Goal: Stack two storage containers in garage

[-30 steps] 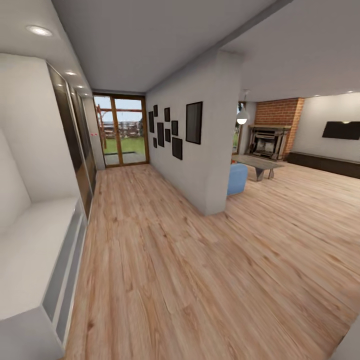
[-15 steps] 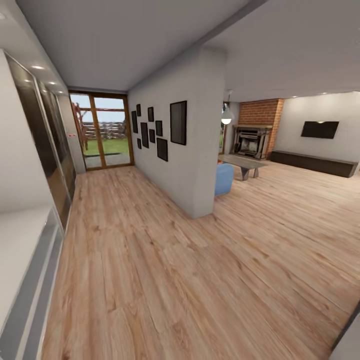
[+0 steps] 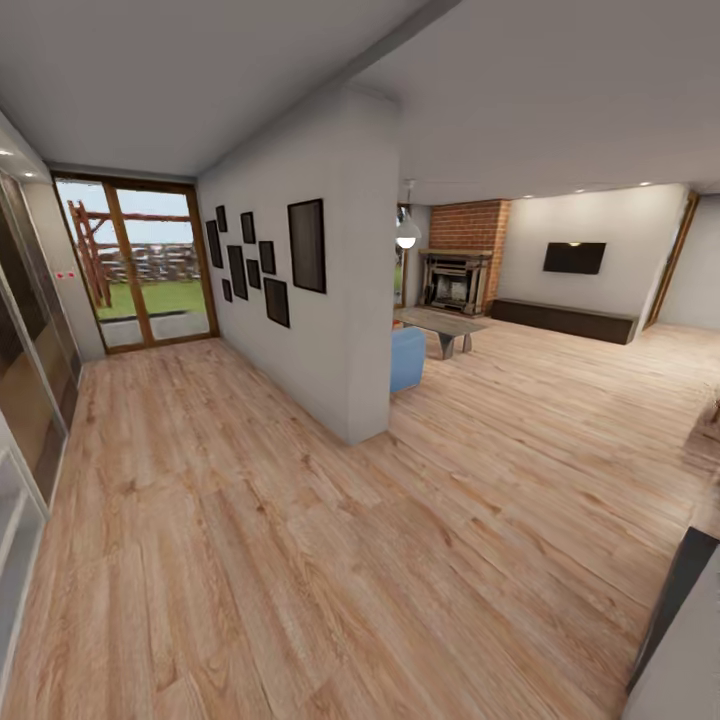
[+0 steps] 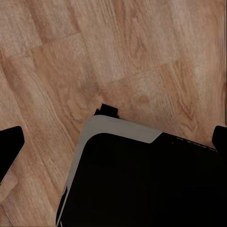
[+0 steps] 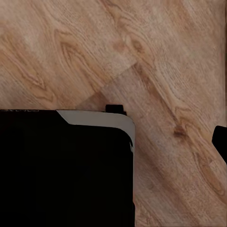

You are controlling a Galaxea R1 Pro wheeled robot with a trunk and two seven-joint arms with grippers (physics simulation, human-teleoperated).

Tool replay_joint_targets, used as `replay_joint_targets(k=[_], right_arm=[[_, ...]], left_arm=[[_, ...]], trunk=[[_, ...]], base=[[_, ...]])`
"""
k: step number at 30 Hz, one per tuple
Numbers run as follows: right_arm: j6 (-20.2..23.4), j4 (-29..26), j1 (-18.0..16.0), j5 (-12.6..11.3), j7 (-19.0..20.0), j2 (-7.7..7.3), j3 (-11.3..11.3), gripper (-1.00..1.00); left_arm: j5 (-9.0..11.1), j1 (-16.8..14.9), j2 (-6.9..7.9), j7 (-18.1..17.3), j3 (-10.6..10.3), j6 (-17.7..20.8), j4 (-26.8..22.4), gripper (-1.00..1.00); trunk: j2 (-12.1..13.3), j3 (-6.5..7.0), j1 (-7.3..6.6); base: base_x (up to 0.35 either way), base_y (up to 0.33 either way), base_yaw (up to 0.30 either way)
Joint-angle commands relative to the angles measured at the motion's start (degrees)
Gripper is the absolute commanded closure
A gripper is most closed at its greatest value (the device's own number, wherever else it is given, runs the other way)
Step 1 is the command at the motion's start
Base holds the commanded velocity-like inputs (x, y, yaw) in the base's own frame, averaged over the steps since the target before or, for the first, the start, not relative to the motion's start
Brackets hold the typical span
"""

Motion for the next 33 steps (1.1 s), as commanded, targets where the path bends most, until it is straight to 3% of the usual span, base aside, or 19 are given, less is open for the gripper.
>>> replay_joint_targets(k=[1, 29, 33], right_arm=[[-0.3, 0.2, -0.1, -0.5, -0.1, 0.04, 0.5, -1.00], [-0.3, 0.1, -0.1, -0.4, -0.1, 0.04, 0.7, -1.00], [-0.3, 0.1, -0.1, -0.4, 0.0, 0.04, 0.7, -1.00]], left_arm=[[0.4, 0.0, -0.01, 0.1, -0.5, -0.1, 0.0, -1.00], [0.4, 0.0, -0.12, 0.1, -0.5, -0.6, 0.0, -1.00], [0.4, 0.0, -0.09, 0.1, -0.5, -0.6, 0.0, -1.00]], trunk=[[-0.1, -0.09, 0.05], [-0.1, -0.09, 0.05], [-0.1, -0.09, 0.05]], base=[[0.323, 0.000, -0.277], [0.323, 0.000, -0.276], [0.324, 0.000, -0.064]])
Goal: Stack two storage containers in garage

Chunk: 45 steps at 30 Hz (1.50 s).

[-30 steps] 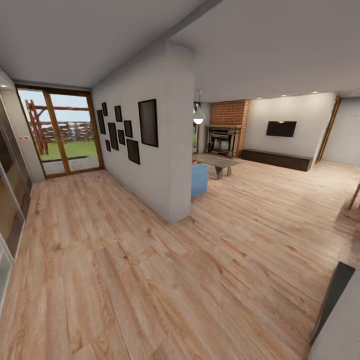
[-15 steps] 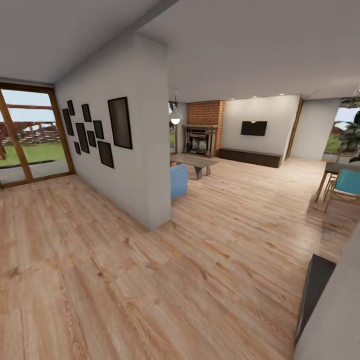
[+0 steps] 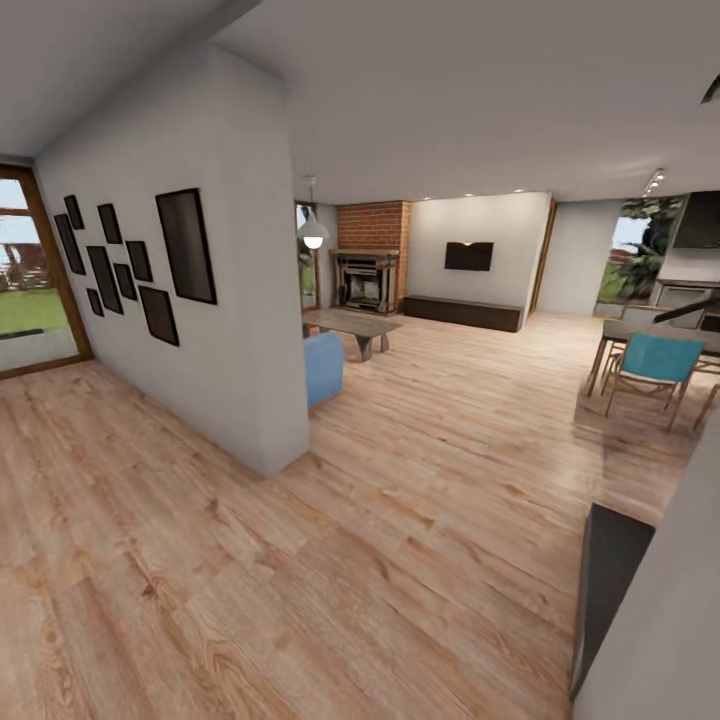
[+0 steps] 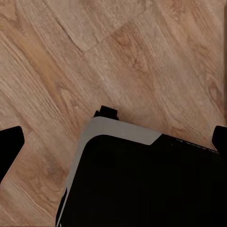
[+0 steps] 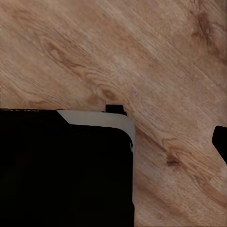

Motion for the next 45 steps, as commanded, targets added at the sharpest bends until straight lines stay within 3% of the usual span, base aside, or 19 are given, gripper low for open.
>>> replay_joint_targets(k=[1, 14, 45], right_arm=[[-0.3, 0.2, -0.1, -0.5, 0.0, 0.03, 0.5, -1.00], [-0.3, 0.2, -0.1, 4.2, -0.1, 0.14, 0.4, -1.00], [-0.4, 0.2, 0.0, 4.0, -0.2, 0.12, 0.1, -1.00]], left_arm=[[0.4, 0.0, -0.02, 0.1, -0.5, -0.1, 0.0, -1.00], [0.5, 0.0, 0.02, 0.1, -0.4, -0.1, 0.0, -1.00], [0.5, 0.0, -0.05, 0.1, -0.5, -0.1, 0.0, -1.00]], trunk=[[-0.1, -0.10, 0.05], [-0.1, -0.10, 0.05], [-0.1, -0.10, 0.05]], base=[[0.324, 0.000, -0.017], [0.323, 0.000, -0.002], [0.323, 0.000, 0.000]])
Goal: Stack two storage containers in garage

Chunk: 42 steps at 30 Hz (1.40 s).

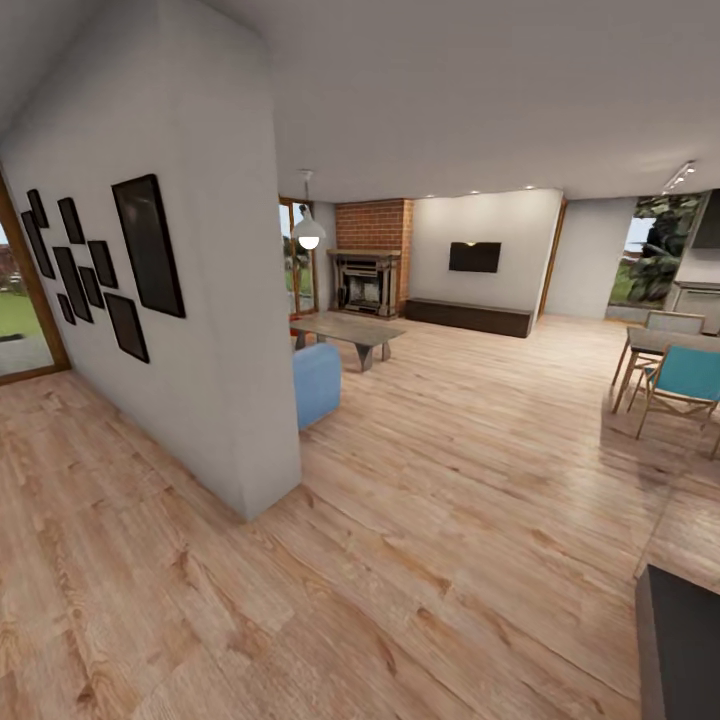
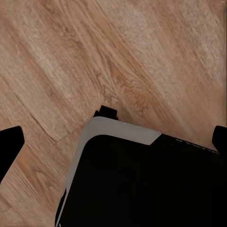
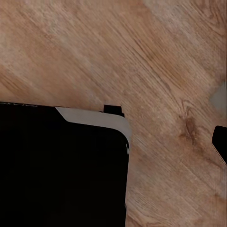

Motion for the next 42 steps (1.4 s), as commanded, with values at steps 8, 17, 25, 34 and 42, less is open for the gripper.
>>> replay_joint_targets(k=[8, 17, 25, 34, 42], right_arm=[[-0.3, 0.2, -0.1, -0.5, -0.1, 0.03, 0.5, -1.00], [-0.3, 0.2, -0.1, -0.5, -0.1, 0.03, 0.5, -1.00], [-0.3, 0.2, -0.1, -0.4, -0.1, 0.03, 0.5, -1.00], [-0.3, 0.2, -0.1, -0.4, -0.1, 0.03, 0.6, -1.00], [-0.2, 0.2, -0.1, -0.4, -0.1, 0.09, 0.6, -1.00]], left_arm=[[0.4, 0.0, 0.00, 0.1, -0.5, -0.1, 0.0, -1.00], [0.4, 0.0, 0.00, 0.1, -0.5, -0.1, 0.0, -1.00], [0.4, 0.0, 0.02, 0.1, -0.5, -0.1, 0.0, -1.00], [0.4, 0.0, 0.08, 0.1, -0.5, -0.1, 0.0, -1.00], [0.4, 0.0, 0.08, 0.1, -0.5, -0.1, 0.0, -1.00]], trunk=[[-0.1, -0.10, 0.05], [-0.1, -0.10, 0.05], [-0.1, -0.10, 0.05], [-0.1, -0.10, 0.05], [-0.1, -0.10, 0.05]], base=[[0.323, 0.000, -0.124], [0.324, 0.000, -0.235], [0.324, 0.000, -0.242], [0.323, 0.000, -0.242], [0.323, 0.000, -0.242]])
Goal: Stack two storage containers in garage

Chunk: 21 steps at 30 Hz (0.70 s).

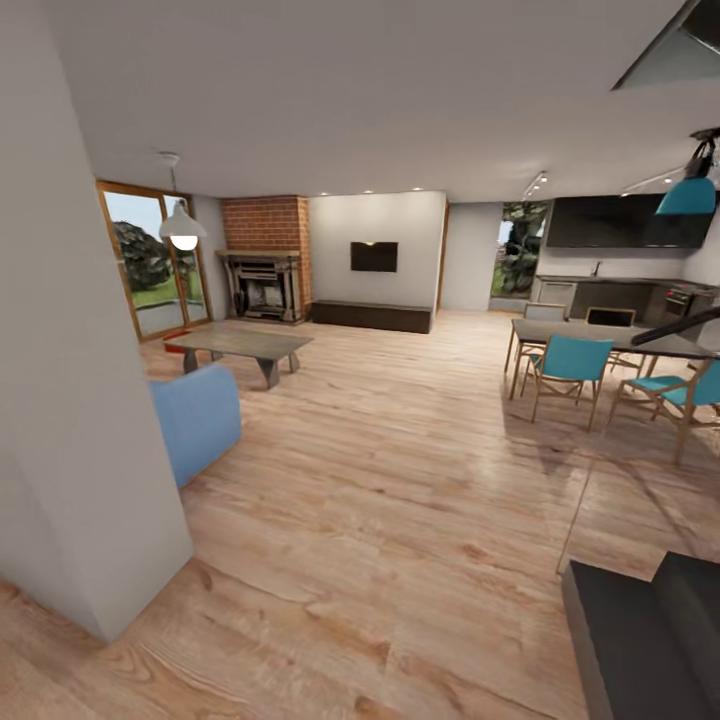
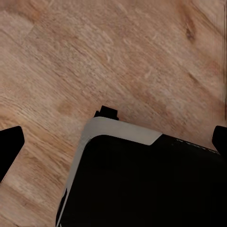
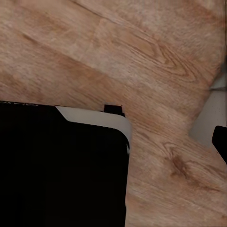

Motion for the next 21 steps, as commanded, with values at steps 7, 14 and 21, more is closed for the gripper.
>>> replay_joint_targets(k=[7, 14, 21], right_arm=[[-0.3, 0.2, -0.1, -0.4, -0.1, 0.14, 0.6, -1.00], [-0.3, 0.2, -0.1, -0.3, 0.0, 0.15, 0.6, -1.00], [-0.3, 0.2, -0.1, -0.3, -0.1, 0.15, 0.7, -1.00]], left_arm=[[0.4, 0.0, -0.01, 0.1, -0.5, -0.1, 0.0, -1.00], [0.4, 0.0, -0.05, 0.1, -0.5, -0.1, 0.0, -1.00], [0.4, 0.0, -0.09, 0.1, -0.5, -0.1, 0.0, -1.00]], trunk=[[-0.1, -0.09, 0.04], [-0.1, -0.09, 0.04], [-0.1, -0.09, 0.04]], base=[[0.324, 0.000, -0.114], [0.324, 0.000, -0.007], [0.323, 0.000, -0.001]])
